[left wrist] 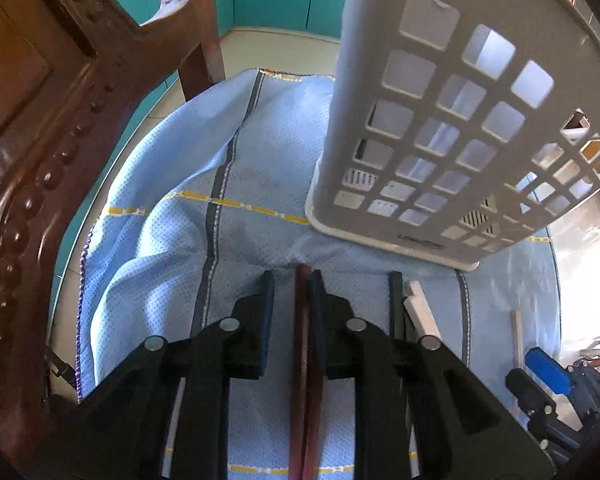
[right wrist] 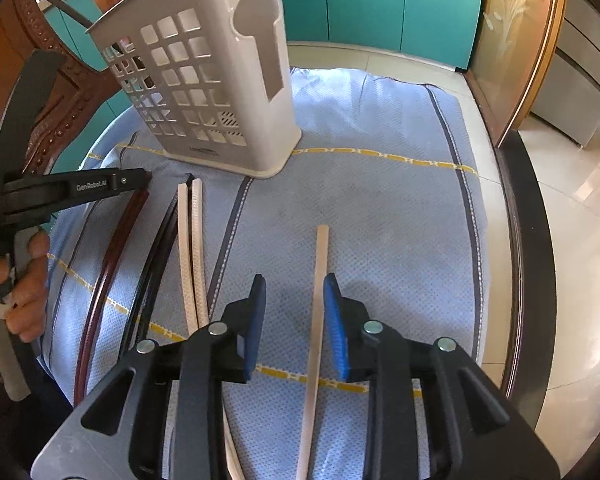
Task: Organize utensils
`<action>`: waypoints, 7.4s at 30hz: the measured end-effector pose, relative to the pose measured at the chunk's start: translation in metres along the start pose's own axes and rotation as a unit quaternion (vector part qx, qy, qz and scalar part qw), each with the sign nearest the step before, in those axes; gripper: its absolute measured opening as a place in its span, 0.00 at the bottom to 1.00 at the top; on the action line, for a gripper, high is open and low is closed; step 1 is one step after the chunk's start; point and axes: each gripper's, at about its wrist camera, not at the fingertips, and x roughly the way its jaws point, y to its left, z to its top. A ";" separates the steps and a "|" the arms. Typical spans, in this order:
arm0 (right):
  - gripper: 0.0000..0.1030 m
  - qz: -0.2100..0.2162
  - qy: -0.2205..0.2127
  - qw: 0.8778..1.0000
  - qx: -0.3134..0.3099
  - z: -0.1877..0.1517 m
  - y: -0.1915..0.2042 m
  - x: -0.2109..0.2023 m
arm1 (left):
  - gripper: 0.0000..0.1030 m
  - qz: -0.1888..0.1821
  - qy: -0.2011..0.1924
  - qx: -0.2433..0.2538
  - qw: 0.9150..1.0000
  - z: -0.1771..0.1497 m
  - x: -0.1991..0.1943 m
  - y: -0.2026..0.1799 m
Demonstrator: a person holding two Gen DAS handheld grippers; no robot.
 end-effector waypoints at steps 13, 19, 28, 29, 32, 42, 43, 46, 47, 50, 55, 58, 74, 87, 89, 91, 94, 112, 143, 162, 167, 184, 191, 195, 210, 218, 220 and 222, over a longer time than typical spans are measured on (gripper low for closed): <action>0.29 -0.014 0.014 1.000 0.002 0.002 -0.003 0.009 | 0.19 0.011 0.023 0.005 1.000 -0.021 0.000 0.025; 0.14 -0.018 0.004 1.000 -0.012 0.005 0.004 0.013 | 0.22 0.028 0.010 0.022 0.999 -0.024 0.005 0.013; 0.06 0.047 -0.069 0.997 -0.008 0.012 0.004 -0.028 | 0.07 -0.002 -0.044 -0.002 0.999 -0.029 -0.029 0.020; 0.06 0.057 -0.090 0.994 -0.010 0.013 0.003 -0.043 | 0.07 -0.006 -0.061 0.001 0.998 -0.030 -0.042 0.020; 0.06 0.086 -0.145 0.985 -0.026 0.012 0.004 -0.084 | 0.07 -0.015 -0.110 0.015 0.994 -0.036 -0.081 0.019; 0.06 0.153 -0.297 0.941 -0.062 0.026 0.013 -0.211 | 0.07 -0.068 -0.291 0.049 0.953 -0.040 -0.247 0.012; 0.06 0.162 -0.318 0.932 -0.059 0.039 0.014 -0.225 | 0.07 -0.075 -0.309 0.050 0.947 -0.033 -0.264 0.011; 0.06 0.174 -0.361 0.915 -0.041 0.071 0.010 -0.247 | 0.07 -0.087 -0.353 0.042 0.931 -0.006 -0.302 0.011; 0.06 0.177 -0.372 0.911 -0.027 0.082 0.007 -0.251 | 0.07 -0.093 -0.362 0.038 0.927 -0.003 -0.309 0.011; 0.06 0.179 -0.411 0.894 0.012 0.108 -0.004 -0.255 | 0.07 -0.107 -0.396 0.007 0.912 0.017 -0.325 0.008; 0.06 0.115 -0.438 0.891 0.029 0.118 -0.005 -0.224 | 0.07 -0.099 -0.430 -0.057 0.896 0.043 -0.301 0.015; 0.06 0.090 -0.413 0.906 0.010 0.119 0.003 -0.193 | 0.07 -0.074 -0.396 -0.065 0.913 0.055 -0.271 0.017; 0.16 0.084 -0.397 0.914 -0.028 0.085 0.010 -0.172 | 0.07 -0.034 -0.344 -0.020 0.938 0.046 -0.226 -0.001; 0.25 0.138 -0.194 0.955 -0.174 0.031 0.052 -0.100 | 0.17 -0.025 -0.323 -0.018 0.946 -0.011 -0.208 0.030; 0.25 0.107 -0.090 0.979 -0.146 0.033 0.052 -0.041 | 0.17 -0.019 -0.267 -0.023 0.963 -0.013 -0.181 0.036; 0.25 0.113 -0.037 0.985 -0.124 0.032 0.049 -0.009 | 0.17 -0.012 -0.214 -0.024 0.976 -0.014 -0.157 0.037; 0.25 0.115 0.003 0.988 -0.100 0.029 0.048 0.015 | 0.17 0.003 -0.170 -0.023 0.985 -0.016 -0.134 0.037; 0.06 0.062 0.033 0.996 0.046 0.017 -0.023 0.013 | 0.26 0.031 -0.066 0.028 0.997 -0.040 -0.086 0.024; 0.34 -0.053 -0.007 0.998 -0.030 0.022 0.015 0.027 | 0.36 0.038 0.007 0.042 0.998 -0.051 -0.036 -0.009; 0.11 -0.038 -0.003 0.999 -0.029 0.025 0.017 0.025 | 0.31 0.050 0.002 0.068 0.996 -0.056 -0.040 -0.015; 0.06 -0.004 0.000 1.000 -0.006 0.027 0.011 0.023 | 0.08 0.042 0.000 0.066 0.997 -0.058 -0.042 -0.025; 0.06 0.073 -0.223 0.972 -0.029 0.024 0.001 -0.107 | 0.07 0.007 -0.162 0.058 0.985 -0.061 -0.141 -0.031; 0.06 0.121 -0.285 0.951 -0.020 0.020 -0.015 -0.161 | 0.07 -0.011 -0.240 0.072 0.968 -0.055 -0.203 -0.028; 0.06 0.138 -0.314 0.939 -0.012 0.033 -0.018 -0.193 | 0.07 -0.036 -0.262 0.067 0.962 -0.044 -0.241 -0.024; 0.06 0.127 -0.438 0.888 0.068 0.121 -0.015 -0.252 | 0.07 -0.122 -0.388 -0.037 0.913 0.040 -0.322 0.014; 0.06 0.086 -0.421 0.901 0.065 0.137 -0.020 -0.201 | 0.07 -0.140 -0.386 -0.064 0.910 0.056 -0.310 0.027; 0.06 0.081 -0.401 0.910 0.064 0.140 -0.019 -0.184 | 0.07 -0.145 -0.398 -0.077 0.902 0.049 -0.314 0.034; 0.06 0.078 -0.386 0.917 0.059 0.139 -0.018 -0.170 | 0.07 -0.149 -0.407 -0.090 0.897 0.048 -0.316 0.038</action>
